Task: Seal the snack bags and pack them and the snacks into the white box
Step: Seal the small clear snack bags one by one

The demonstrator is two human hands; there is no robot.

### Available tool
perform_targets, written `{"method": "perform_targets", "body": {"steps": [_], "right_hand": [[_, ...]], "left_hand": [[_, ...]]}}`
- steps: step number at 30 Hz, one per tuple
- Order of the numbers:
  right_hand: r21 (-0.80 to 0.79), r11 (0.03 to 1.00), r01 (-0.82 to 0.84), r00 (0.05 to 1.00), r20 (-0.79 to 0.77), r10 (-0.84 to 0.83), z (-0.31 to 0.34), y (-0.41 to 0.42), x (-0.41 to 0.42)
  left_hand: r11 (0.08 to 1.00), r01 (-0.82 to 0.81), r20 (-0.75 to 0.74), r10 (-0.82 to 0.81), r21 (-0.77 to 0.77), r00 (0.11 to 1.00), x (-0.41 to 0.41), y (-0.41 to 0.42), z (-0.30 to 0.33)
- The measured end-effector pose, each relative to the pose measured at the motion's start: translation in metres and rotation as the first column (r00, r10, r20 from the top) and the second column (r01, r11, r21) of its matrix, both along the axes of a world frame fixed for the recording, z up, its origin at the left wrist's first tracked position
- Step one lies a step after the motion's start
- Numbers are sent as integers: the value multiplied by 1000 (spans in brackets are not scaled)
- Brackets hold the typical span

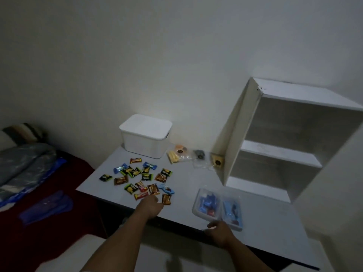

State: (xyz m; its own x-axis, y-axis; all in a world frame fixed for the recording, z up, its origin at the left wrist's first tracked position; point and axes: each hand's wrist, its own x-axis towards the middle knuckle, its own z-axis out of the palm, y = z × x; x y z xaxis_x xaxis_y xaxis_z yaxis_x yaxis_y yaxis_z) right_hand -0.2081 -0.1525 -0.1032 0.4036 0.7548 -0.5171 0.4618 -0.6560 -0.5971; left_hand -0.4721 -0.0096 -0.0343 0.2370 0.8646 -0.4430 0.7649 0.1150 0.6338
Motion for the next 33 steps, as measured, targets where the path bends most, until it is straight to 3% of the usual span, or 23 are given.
{"method": "perform_targets", "body": {"steps": [6,11,16,18,21,23,28,31,33], "right_hand": [[59,998,6,1000,9,-6,4,47,-15],[92,988,125,992,-23,-123,-13,102,5],[188,948,256,967,-37,-253,-41,189,26],[213,930,300,954,-56,-294,-53,229,38],[213,932,294,956,-68,-286,-48,293,54],[215,932,291,957,-68,-283,-43,340,70],[248,911,330,938,21,-346,-48,447,120],[250,919,303,938,91,-334,-52,494,139],[217,939,269,952,90,-293,-59,513,145]], "left_hand": [[1000,8,23,-8,-12,1000,-9,42,-12],[998,50,40,-48,-34,998,6,89,-21],[994,107,43,-106,-32,993,33,166,-50],[990,120,46,-123,76,991,55,205,-57],[982,183,-28,-184,-54,982,94,262,-68],[967,248,61,-251,52,966,119,299,-79],[992,109,128,-101,-61,987,180,385,-118],[989,26,48,-19,-145,999,198,434,-177],[992,-39,22,42,-119,999,209,445,-165]]}}
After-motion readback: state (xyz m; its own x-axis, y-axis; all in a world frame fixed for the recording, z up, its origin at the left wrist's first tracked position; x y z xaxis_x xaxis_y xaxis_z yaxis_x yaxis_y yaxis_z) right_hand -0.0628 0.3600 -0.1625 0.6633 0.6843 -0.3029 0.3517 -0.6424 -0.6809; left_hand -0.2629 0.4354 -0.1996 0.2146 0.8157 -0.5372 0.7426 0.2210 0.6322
